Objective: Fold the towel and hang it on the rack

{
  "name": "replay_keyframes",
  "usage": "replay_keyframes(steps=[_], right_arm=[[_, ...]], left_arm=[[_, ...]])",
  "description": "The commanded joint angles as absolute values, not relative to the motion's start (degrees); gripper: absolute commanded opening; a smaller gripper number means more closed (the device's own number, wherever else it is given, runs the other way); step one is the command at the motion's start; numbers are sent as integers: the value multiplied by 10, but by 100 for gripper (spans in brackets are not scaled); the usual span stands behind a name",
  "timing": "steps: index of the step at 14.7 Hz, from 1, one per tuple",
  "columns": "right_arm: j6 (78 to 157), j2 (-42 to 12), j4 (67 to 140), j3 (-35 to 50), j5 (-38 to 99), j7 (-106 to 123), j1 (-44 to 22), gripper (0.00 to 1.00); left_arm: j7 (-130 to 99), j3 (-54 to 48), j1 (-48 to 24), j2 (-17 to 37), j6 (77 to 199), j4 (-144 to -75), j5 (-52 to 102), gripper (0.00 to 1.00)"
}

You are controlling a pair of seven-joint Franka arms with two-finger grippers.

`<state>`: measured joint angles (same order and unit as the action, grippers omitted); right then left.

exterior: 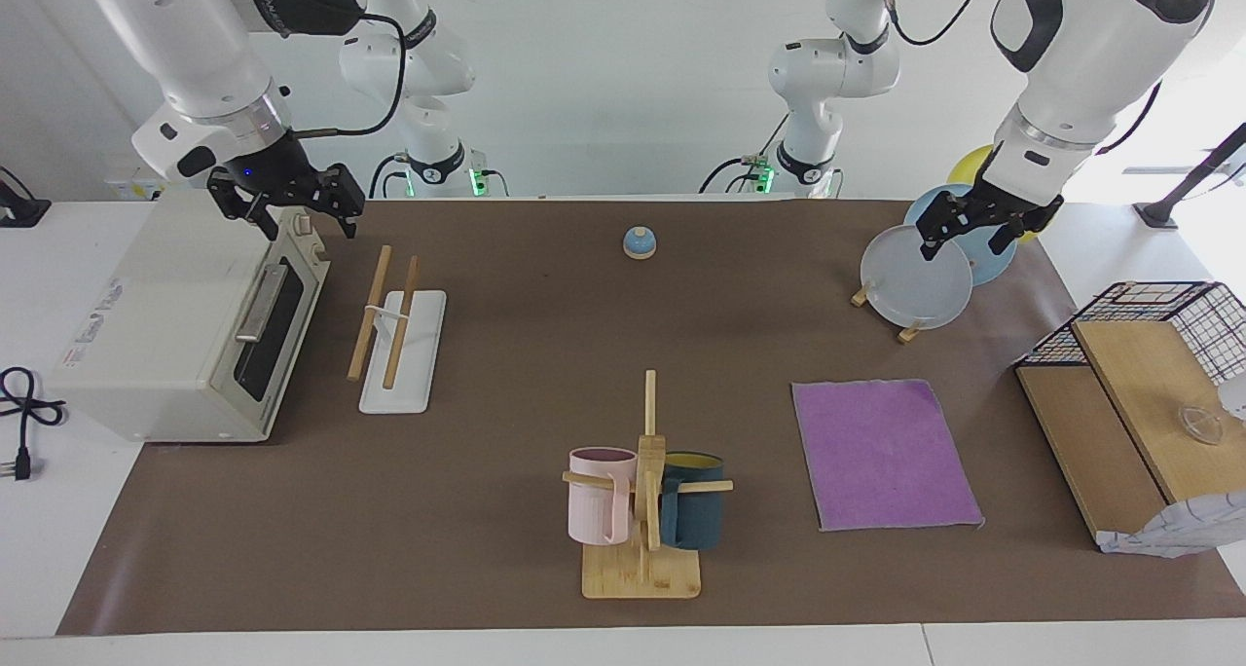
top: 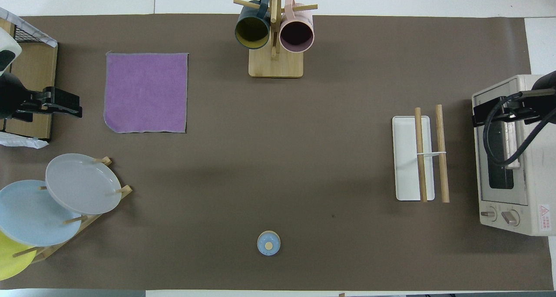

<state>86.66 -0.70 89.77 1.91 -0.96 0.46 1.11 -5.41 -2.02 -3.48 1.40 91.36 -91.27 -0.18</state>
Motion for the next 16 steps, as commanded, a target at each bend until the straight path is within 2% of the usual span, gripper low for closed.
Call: replay_keyframes(steps=[1,12,16], right_arm=[[873,-2,902,23,3,3,18,100],[870,-1,902,23,3,4,18,100],[867,-1,903,23,3,4,19,100]], left_arm=[[-51,-17,-41,0,910,-928,5,100],[-52,-18,-46,-14,929,-962,9,100],[-52,-15,-32,-18,1007,-1034,17,100]])
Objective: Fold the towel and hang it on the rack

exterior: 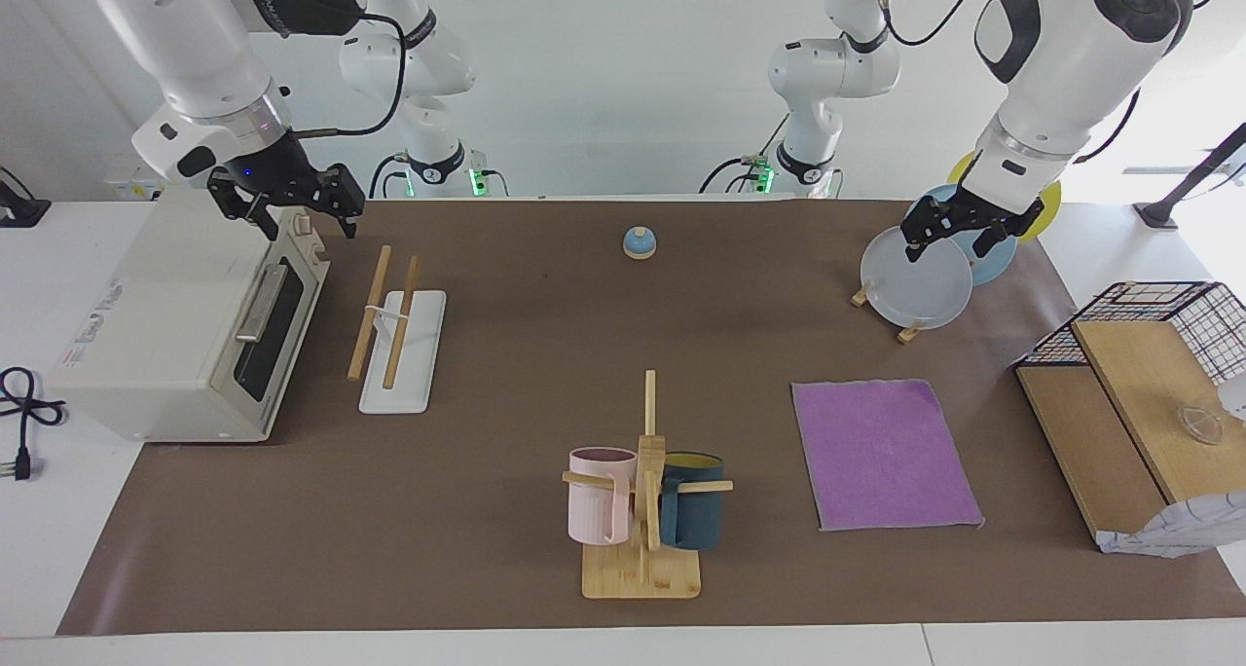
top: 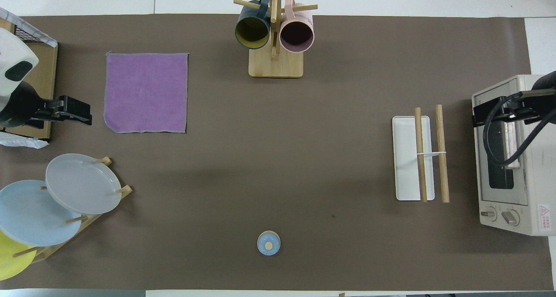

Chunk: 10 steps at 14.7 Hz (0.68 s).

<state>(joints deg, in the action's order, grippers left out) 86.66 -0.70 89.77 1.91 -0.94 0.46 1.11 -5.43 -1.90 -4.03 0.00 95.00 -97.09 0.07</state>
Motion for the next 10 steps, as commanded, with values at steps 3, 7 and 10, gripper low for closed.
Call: replay_keyframes(steps=[3,7,10], right_arm=[[866,-1,902,23,3,4,20,100],[866,-1,902,23,3,4,20,100],[866,-1,902,23,4,4,20,100]], left_arm=[[-50,-14,-1,30,1094,-1069,38,100],[-46,-13,24,91,1196,-1100,38,100],[-52,-14,35,109,1277,-1150,47,100]])
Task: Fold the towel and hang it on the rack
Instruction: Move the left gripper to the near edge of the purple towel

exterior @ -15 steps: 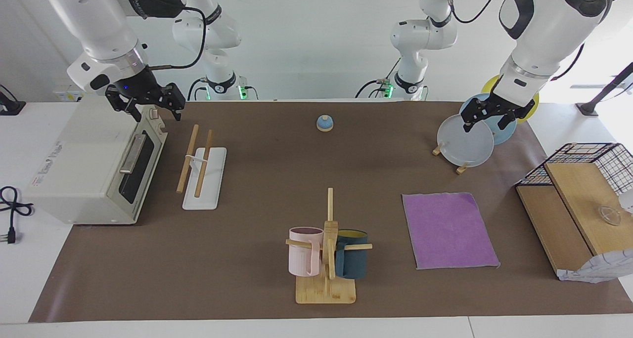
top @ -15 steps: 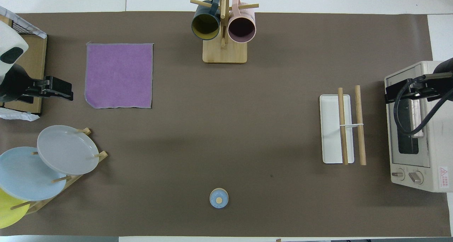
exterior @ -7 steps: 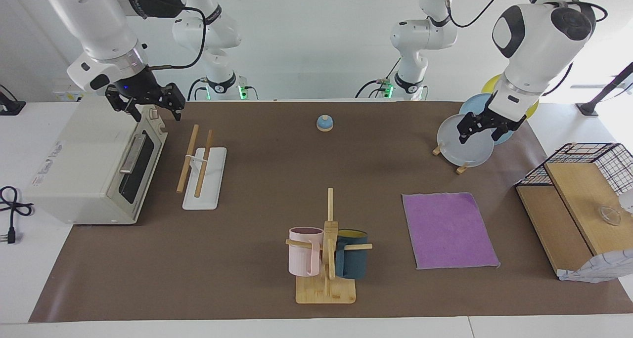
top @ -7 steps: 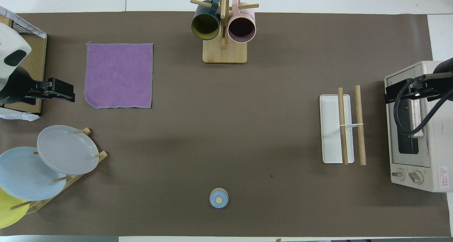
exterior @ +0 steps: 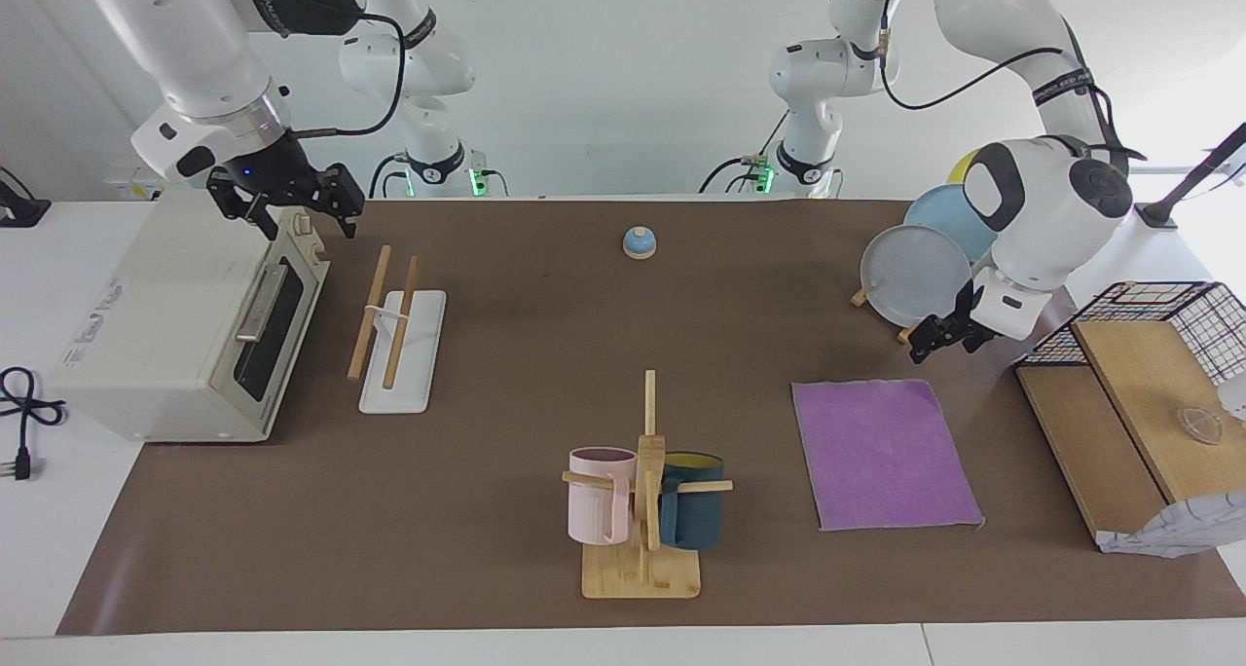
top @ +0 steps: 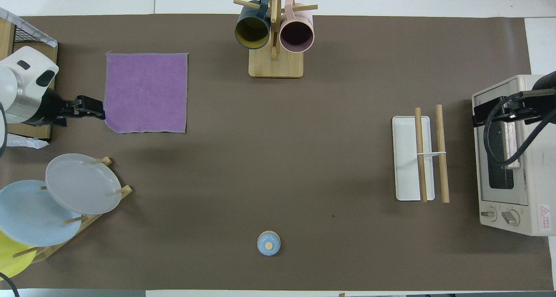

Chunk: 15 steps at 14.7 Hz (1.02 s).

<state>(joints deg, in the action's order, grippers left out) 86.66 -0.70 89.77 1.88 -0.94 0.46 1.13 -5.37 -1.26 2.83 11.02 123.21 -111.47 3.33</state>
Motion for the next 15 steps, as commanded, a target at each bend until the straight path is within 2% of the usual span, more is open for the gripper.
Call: replay_keyframes(steps=[1,6,10,15], right_arm=[[866,-1,903,23,4,4,20,100],[866,-1,902,23,3,4,20,100],[866,-1,903,23,3,4,20,100],[866,-1,903,23,4,4,19,100]], left_arm=[[-54,-14,38,121,1290,-1150,55,100],[-102,-13,39,169,1354,-1146,92,97],[-111,-13,40,175,1367,-1147,92,90],[-108,-12,40,173,1358,-1150,92,46]])
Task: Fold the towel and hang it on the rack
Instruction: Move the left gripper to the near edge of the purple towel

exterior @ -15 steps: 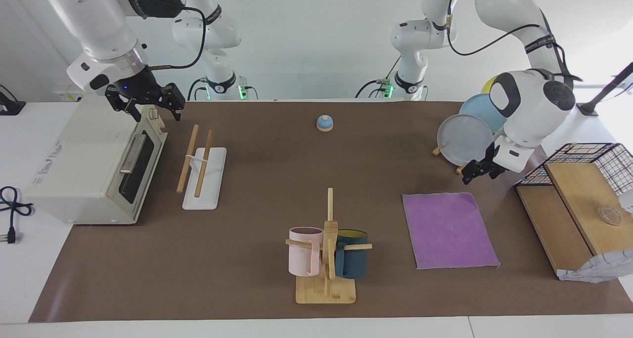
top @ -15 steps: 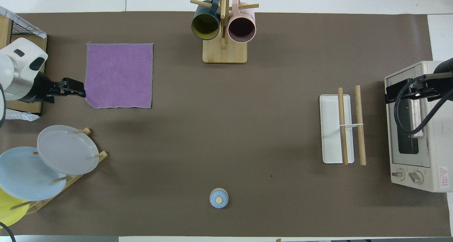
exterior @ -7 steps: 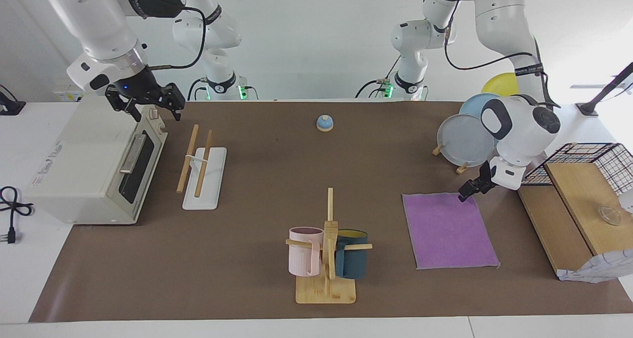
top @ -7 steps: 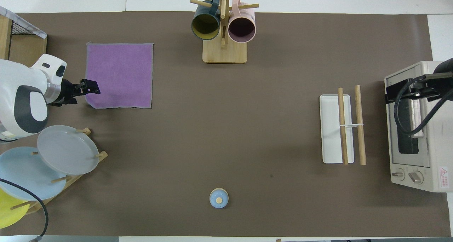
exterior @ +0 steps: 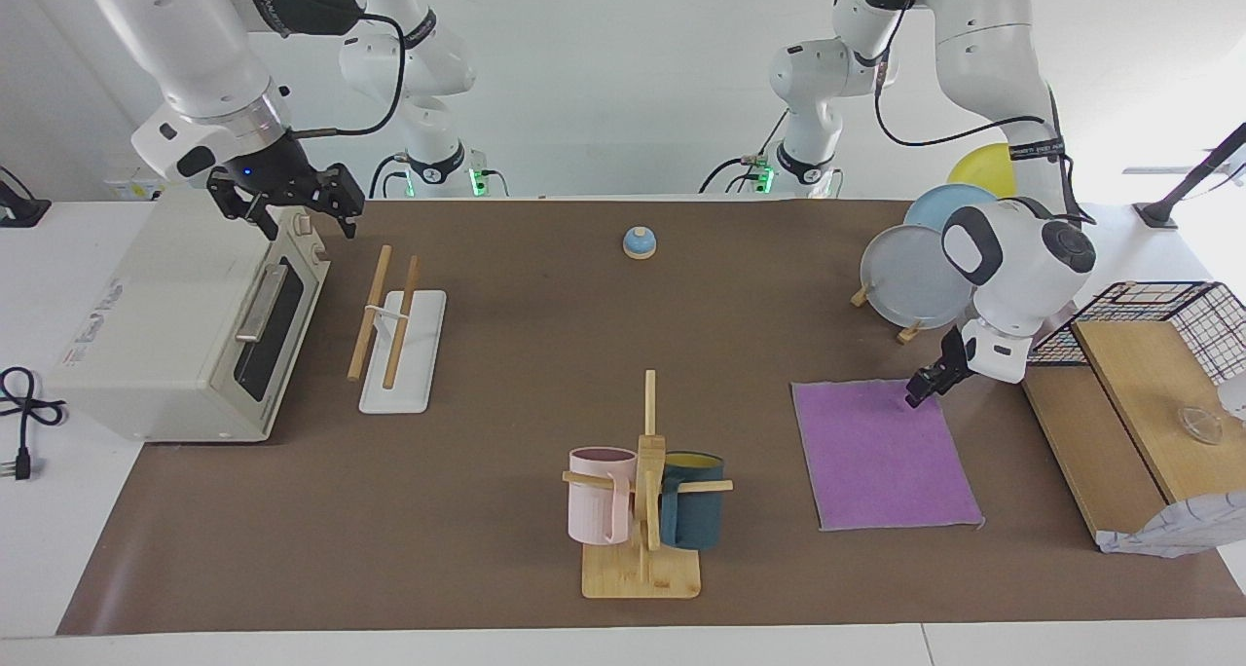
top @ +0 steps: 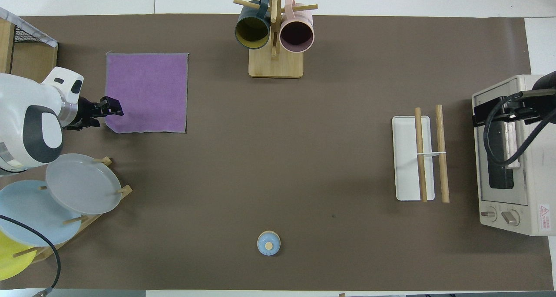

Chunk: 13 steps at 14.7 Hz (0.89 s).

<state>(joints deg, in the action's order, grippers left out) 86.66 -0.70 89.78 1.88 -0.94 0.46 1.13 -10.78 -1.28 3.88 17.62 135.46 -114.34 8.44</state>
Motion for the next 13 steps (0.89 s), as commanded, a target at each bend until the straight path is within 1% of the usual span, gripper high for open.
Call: replay_keyframes(steps=[1,3,10,11,13], right_arm=[[866,-1,902,23,4,4,20,100],[866,-1,903,23,4,4,20,100],[866,-1,902,23,4,4,20,100],[866,-1,902,23,3,4,20,100],[866,-1,903,23,4,4,20,100]], left_arm=[[-108,-12,40,173,1354,-1150,92,40],[-108,-11,40,172,1349,-1150,92,33],[-109,-11,49,170,1344,-1158,91,31],[-109,-11,49,170,1343,-1158,90,25],[-109,-10,49,170,1342,-1158,90,1]])
